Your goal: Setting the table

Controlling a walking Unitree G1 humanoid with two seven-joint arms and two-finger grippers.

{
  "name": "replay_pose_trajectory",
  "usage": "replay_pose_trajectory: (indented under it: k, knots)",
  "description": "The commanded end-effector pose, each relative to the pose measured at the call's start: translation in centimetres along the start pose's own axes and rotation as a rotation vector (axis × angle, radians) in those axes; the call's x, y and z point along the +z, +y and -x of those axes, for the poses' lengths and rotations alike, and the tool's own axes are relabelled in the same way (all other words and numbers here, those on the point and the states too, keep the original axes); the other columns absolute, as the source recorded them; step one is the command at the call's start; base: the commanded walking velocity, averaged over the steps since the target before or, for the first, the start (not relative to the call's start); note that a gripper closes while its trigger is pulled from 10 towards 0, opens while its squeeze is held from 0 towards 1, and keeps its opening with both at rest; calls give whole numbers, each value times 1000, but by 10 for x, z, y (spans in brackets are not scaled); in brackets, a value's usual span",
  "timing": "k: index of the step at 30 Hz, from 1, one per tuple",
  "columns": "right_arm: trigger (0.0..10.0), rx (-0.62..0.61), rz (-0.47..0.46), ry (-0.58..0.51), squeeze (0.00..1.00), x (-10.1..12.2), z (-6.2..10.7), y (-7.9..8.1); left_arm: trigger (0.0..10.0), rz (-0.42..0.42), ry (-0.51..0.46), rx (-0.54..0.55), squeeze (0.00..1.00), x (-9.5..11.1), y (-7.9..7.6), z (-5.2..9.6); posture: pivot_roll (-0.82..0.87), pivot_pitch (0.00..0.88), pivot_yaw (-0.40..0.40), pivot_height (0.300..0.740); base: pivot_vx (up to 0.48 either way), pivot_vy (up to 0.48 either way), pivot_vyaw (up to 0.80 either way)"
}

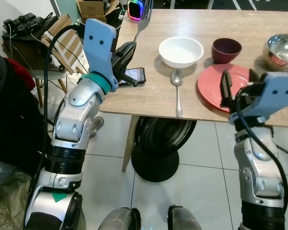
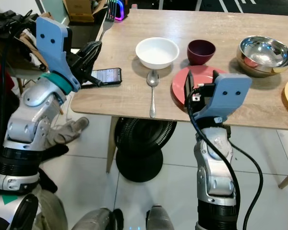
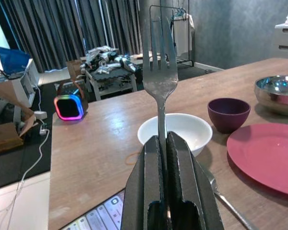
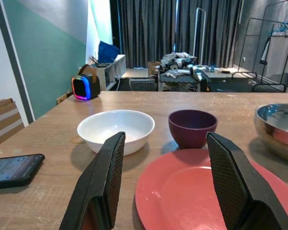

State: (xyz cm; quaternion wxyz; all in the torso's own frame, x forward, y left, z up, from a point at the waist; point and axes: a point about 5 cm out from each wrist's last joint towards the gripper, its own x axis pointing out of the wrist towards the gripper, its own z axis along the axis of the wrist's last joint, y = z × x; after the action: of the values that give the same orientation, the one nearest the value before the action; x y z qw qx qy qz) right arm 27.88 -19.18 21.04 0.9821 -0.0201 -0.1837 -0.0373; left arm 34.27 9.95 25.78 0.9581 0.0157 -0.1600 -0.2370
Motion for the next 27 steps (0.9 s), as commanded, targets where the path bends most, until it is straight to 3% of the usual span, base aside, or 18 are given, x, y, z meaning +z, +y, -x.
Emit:
replay_pose_trajectory:
  k: [1, 8, 20, 27]
  knots:
    - [10000, -5, -18, 30, 0, -8, 3, 2, 10000, -4, 21, 26, 0, -5, 3, 1, -79, 0, 129, 740, 0, 0, 0]
    - [10000, -29, -65, 73, 0, -20, 6, 6, 10000, 17, 57, 115, 0, -18, 5, 4, -86, 0, 107, 740, 0, 0, 0]
    - [10000, -6, -63, 84, 0, -24, 4, 10, 10000, 17, 65, 158, 0, -24, 8, 7, -86, 0, 92, 740, 0, 0, 0]
    - [10000, -5, -60, 83, 0, -24, 4, 9, 10000, 13, 70, 166, 0, -26, 7, 7, -88, 0, 92, 740, -291, 0, 0]
